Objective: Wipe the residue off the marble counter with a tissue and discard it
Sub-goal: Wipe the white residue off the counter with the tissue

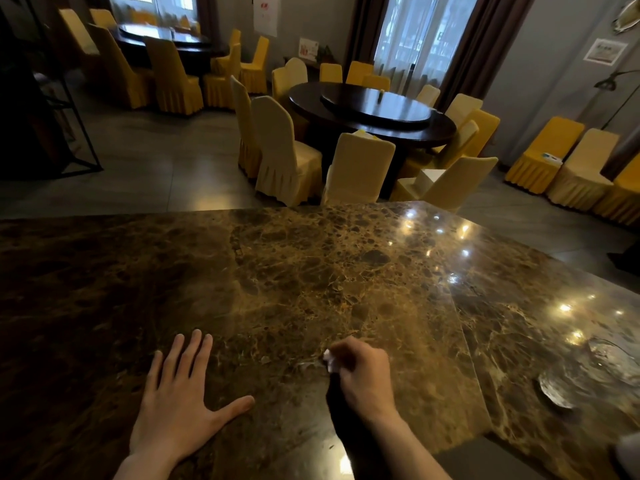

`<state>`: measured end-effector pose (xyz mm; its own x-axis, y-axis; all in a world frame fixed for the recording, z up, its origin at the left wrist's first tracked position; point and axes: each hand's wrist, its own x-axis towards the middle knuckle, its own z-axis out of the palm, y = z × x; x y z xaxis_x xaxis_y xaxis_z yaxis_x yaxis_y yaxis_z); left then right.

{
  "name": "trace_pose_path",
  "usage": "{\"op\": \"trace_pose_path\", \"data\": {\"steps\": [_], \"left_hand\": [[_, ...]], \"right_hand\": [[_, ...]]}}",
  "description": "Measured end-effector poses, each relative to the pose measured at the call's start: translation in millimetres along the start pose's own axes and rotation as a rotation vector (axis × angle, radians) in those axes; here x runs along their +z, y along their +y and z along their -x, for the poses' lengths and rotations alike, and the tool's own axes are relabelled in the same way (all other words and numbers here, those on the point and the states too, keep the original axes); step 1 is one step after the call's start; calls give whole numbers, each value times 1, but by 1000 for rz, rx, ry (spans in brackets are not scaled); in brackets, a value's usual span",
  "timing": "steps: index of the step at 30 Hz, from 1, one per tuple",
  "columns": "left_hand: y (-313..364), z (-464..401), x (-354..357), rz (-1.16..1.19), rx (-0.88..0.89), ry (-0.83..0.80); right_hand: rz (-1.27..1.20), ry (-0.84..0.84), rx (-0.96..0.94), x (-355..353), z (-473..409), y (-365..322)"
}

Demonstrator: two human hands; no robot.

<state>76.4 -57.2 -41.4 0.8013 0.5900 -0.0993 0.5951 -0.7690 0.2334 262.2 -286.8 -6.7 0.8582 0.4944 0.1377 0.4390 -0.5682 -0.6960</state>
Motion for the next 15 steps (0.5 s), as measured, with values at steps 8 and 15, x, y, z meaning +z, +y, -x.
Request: {"op": "trace_pose_path", "data": {"steps": [8, 15], "left_hand": [[2, 0, -1, 11, -6, -9], [2, 2, -2, -1, 1, 13]], "right_hand": [[345, 255, 155, -20, -5, 21], [-15, 74, 8, 18, -4, -34]]}}
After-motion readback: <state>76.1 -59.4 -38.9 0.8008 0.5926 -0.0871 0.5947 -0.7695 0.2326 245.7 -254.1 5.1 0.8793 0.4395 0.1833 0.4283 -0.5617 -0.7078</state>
